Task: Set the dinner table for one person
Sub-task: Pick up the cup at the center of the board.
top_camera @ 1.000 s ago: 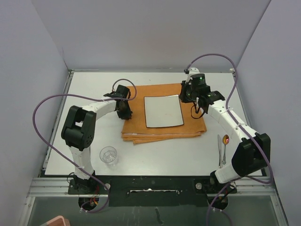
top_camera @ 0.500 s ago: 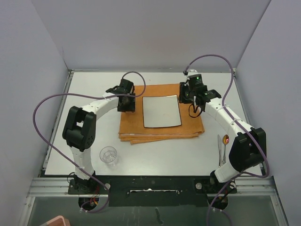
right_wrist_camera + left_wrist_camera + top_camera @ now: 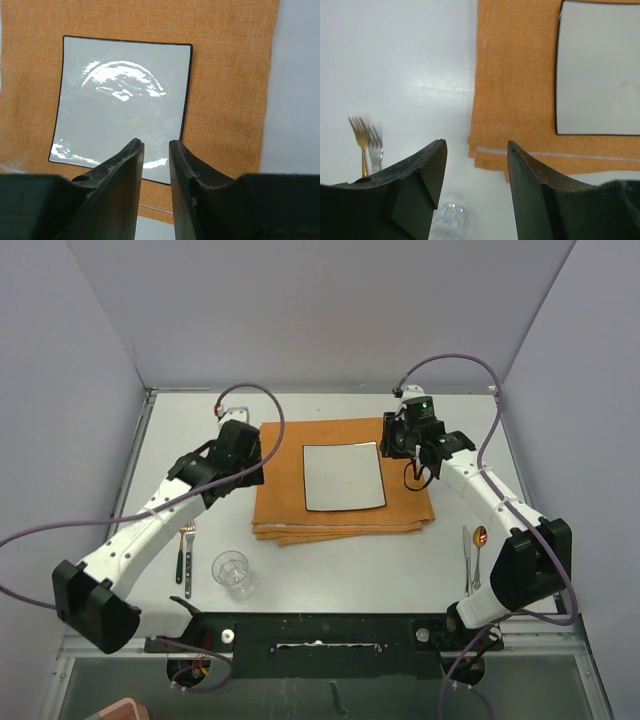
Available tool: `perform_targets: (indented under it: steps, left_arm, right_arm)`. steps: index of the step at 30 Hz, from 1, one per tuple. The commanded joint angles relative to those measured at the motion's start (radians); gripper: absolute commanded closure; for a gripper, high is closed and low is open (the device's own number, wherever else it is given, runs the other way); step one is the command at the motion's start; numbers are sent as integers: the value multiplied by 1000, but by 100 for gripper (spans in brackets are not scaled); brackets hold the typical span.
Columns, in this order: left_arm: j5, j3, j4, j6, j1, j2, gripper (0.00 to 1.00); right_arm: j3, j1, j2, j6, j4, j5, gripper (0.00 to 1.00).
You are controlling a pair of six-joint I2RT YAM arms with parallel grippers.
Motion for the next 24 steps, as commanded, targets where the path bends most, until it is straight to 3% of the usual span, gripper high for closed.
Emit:
perform_targets:
  steps: [1, 6, 10, 15, 18, 20, 24]
  left_arm:
    - [-80, -128, -240, -232, -2, -167, 50]
    - [-163, -219, -375, -440, -1, -343, 50]
    - [-216, -230, -436, -505, 0, -400, 50]
    - [-276, -214, -469, -494, 6, -425, 49]
    - [-318, -176, -471, -454, 70, -444, 43]
    - [-280, -146, -416, -369, 148, -458, 42]
    - [-404, -45, -424, -322, 160, -448, 42]
  right_arm:
    - [0, 7, -73, 1, 39, -32, 71]
    - [0, 19, -73, -23, 69, -293, 72]
    - [62, 115, -20, -89, -15, -456, 72]
    - [116, 283, 8, -198, -145, -488, 70]
    - [130, 391, 14, -221, -177, -483, 64]
    - [158, 468, 41, -239, -215, -445, 60]
    - [180, 555, 102, -234, -264, -367, 59]
